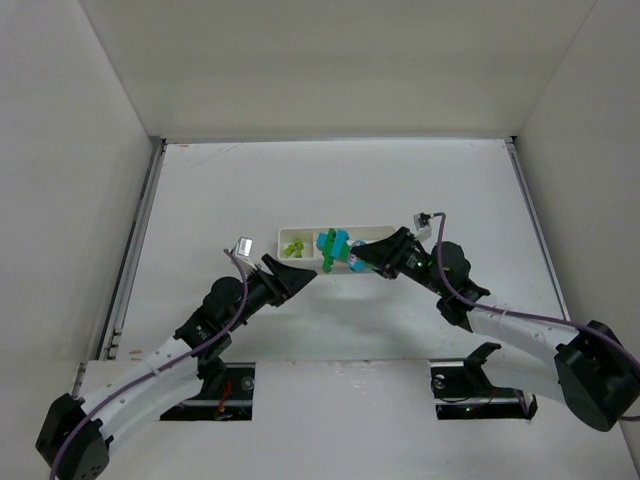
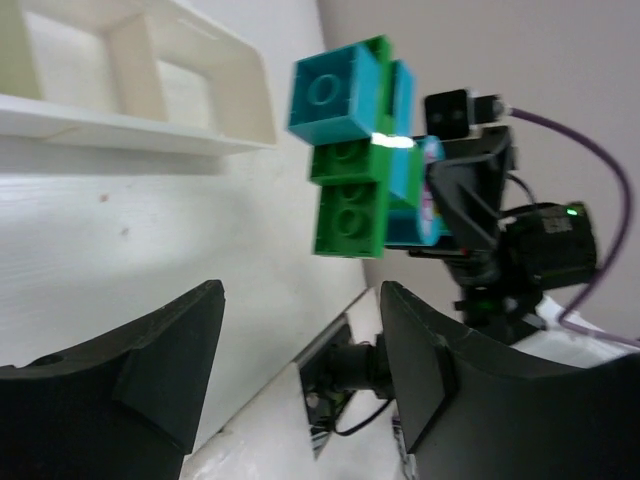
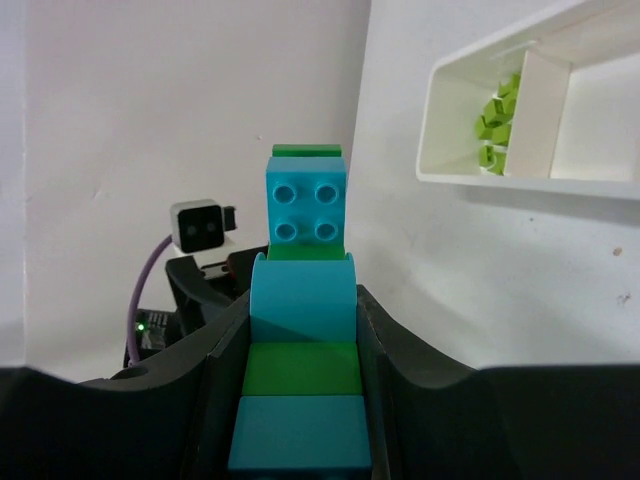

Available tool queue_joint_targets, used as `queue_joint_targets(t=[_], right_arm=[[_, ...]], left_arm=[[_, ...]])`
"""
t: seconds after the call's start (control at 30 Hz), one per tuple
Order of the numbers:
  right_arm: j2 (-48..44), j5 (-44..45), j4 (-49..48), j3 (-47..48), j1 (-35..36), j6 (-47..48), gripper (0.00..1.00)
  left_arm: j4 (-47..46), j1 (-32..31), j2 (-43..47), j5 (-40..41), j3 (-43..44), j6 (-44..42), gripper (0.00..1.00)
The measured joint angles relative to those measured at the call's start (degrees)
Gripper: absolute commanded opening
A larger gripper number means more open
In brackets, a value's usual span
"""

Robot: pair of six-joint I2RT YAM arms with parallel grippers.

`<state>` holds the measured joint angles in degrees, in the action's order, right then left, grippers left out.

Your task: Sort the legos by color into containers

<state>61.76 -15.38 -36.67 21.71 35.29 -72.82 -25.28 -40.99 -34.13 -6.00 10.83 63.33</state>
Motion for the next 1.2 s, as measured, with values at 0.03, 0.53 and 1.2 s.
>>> queue_joint_targets(t=[0.03, 0.53, 1.2], right_arm=[[0.37, 0.35, -0.35, 0.24, 0.37, 0.13, 0.33], [3.78, 17.66, -3.91, 1.49, 10.95, -1.01, 0.33], [7.06, 27.45, -10.62, 2.6, 12.61, -10.21, 0.33]], left_arm=[[2.14, -0.04, 0.28, 0.83, 0.26, -0.48, 0.63], [-3.15, -24.68, -11.06, 22.77, 7.28, 0.15, 0.64], [-22.75, -25.4, -23.45, 39.69, 8.41, 2.23, 0.62]])
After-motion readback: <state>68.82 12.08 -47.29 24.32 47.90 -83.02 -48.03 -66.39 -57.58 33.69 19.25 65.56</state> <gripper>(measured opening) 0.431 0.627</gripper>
